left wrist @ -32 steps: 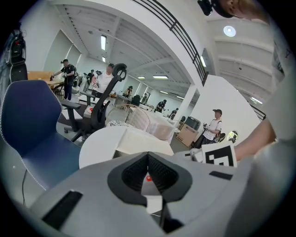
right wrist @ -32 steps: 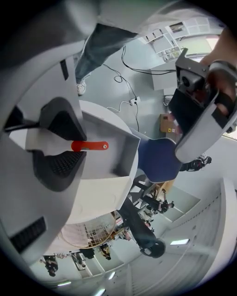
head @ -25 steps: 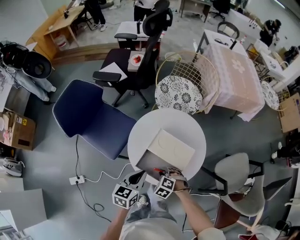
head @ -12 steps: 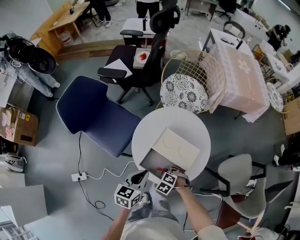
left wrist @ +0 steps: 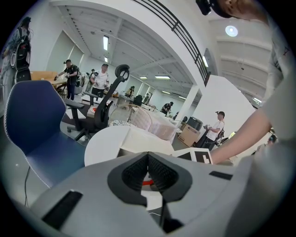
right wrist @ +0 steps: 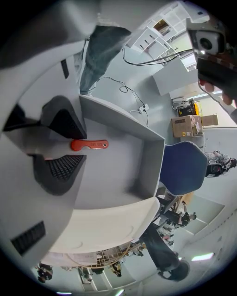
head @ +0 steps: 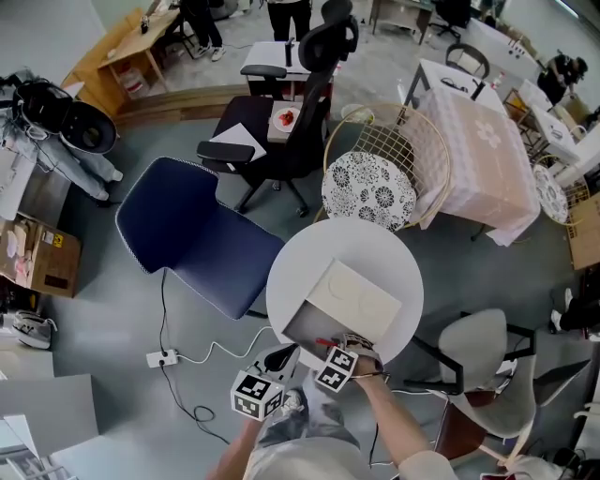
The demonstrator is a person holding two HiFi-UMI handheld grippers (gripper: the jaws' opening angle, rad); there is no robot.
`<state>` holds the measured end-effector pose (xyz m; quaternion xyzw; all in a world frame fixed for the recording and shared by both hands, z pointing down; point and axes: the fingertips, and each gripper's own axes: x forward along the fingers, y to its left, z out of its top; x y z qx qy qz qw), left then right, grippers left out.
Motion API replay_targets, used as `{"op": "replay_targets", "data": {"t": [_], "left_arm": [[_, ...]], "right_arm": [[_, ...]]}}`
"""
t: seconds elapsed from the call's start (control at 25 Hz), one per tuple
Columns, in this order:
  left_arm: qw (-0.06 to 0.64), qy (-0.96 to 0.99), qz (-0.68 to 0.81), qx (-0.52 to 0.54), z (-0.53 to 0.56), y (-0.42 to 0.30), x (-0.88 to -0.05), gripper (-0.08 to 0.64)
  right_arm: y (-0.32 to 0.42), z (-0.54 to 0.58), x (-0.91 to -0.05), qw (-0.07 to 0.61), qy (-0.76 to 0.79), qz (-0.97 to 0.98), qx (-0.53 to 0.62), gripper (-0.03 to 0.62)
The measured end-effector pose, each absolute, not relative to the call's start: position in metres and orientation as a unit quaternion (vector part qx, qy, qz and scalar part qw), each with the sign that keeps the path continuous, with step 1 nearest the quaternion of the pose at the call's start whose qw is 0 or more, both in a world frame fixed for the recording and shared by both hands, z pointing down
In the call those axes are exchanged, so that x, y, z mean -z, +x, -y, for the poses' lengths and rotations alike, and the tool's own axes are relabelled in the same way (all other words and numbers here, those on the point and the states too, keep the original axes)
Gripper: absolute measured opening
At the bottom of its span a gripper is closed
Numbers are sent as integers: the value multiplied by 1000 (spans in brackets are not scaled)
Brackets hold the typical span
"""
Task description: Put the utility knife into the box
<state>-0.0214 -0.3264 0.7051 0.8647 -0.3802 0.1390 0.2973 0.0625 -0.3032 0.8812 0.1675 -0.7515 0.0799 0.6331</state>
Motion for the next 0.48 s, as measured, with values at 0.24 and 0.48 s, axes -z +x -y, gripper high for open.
{"op": "replay_targets", "data": {"t": [0.24, 0.48], "left_arm": [[294, 866, 380, -138, 327, -25, -700, 12], [288, 871, 374, -136, 326, -22, -695, 12]], "right_arm": [[60, 302, -877, 631, 165, 755, -69, 163], [61, 308, -868, 629, 181, 755, -48, 163]]}}
